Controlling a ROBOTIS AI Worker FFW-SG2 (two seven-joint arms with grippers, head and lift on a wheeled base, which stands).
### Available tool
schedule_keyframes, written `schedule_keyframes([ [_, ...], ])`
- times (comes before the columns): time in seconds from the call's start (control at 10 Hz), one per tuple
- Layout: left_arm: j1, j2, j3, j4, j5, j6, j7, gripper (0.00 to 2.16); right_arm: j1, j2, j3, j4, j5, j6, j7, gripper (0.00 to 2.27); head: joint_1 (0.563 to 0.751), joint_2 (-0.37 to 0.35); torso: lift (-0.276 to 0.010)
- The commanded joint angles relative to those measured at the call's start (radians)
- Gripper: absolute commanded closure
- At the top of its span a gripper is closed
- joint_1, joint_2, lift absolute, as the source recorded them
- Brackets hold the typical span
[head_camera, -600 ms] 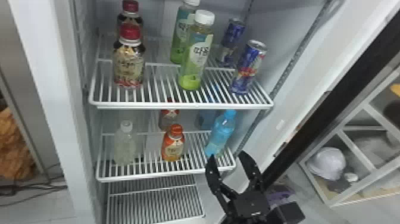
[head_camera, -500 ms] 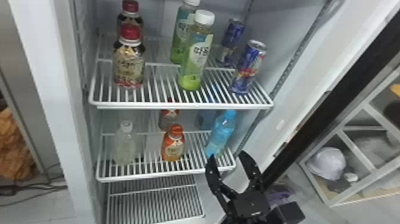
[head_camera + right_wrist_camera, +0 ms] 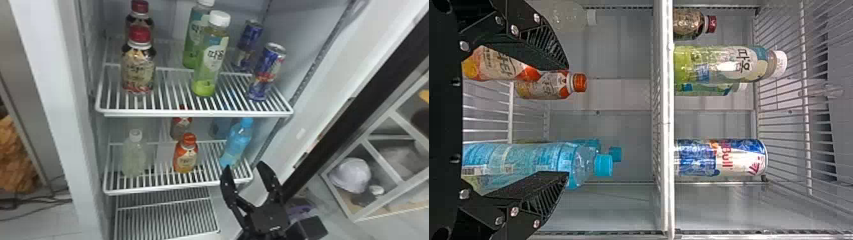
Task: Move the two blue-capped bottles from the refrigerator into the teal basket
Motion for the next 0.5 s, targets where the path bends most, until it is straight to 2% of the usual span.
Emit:
schedule_keyframes([
  [0.0,0.001,-0.001,0.000,0.000,0.000,-0.001,0.000,1.18,-0.002,0.000,0.000,0.005,-0.001,0.000,0.000,0.28,0.695,-0.350,-0.136],
  [0.4,0.001,-0.003,0.002,0.000,0.002,-0.001,0.000,1.18,-0.054,0.003,0.002,0.071,0.004,-0.003,0.000,0.26,0.695,-0.350,-0.136],
])
